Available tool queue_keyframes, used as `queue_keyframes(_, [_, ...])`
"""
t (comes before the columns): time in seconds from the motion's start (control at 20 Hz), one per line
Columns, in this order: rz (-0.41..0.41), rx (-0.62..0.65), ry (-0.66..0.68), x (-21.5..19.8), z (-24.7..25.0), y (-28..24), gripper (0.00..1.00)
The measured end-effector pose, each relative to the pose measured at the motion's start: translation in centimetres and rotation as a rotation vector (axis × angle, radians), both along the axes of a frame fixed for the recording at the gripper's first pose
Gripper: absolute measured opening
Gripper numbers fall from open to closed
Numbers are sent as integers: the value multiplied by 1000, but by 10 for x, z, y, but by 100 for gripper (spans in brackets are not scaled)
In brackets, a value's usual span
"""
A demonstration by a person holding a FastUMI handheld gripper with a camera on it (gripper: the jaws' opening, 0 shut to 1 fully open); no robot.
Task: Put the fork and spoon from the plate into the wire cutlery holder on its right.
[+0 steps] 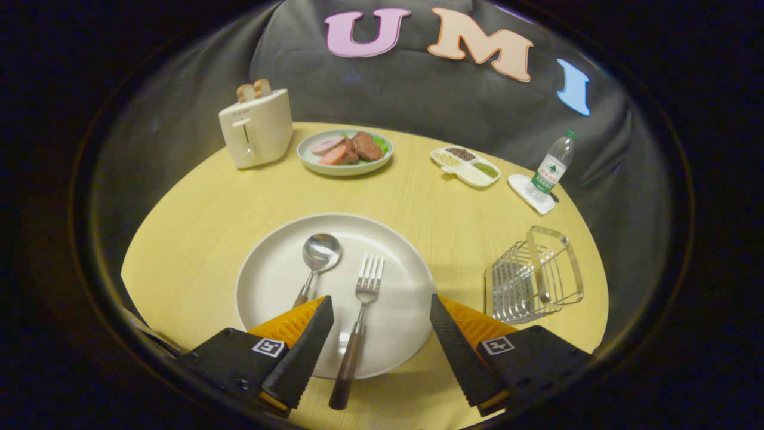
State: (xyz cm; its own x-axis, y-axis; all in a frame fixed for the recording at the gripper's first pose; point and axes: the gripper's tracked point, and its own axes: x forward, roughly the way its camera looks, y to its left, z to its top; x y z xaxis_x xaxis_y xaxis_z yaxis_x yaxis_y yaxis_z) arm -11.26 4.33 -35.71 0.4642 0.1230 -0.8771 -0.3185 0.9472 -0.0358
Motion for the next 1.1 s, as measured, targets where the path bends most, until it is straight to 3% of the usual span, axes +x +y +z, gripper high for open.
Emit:
queue_keyframes(0.65, [23,-9,165,-20,-25,8,20])
queue_keyframes(0.8, [8,-14,183,-20,-22,0,8])
queue_keyframes(1.1, [41,-25,182,-8,0,-10,8])
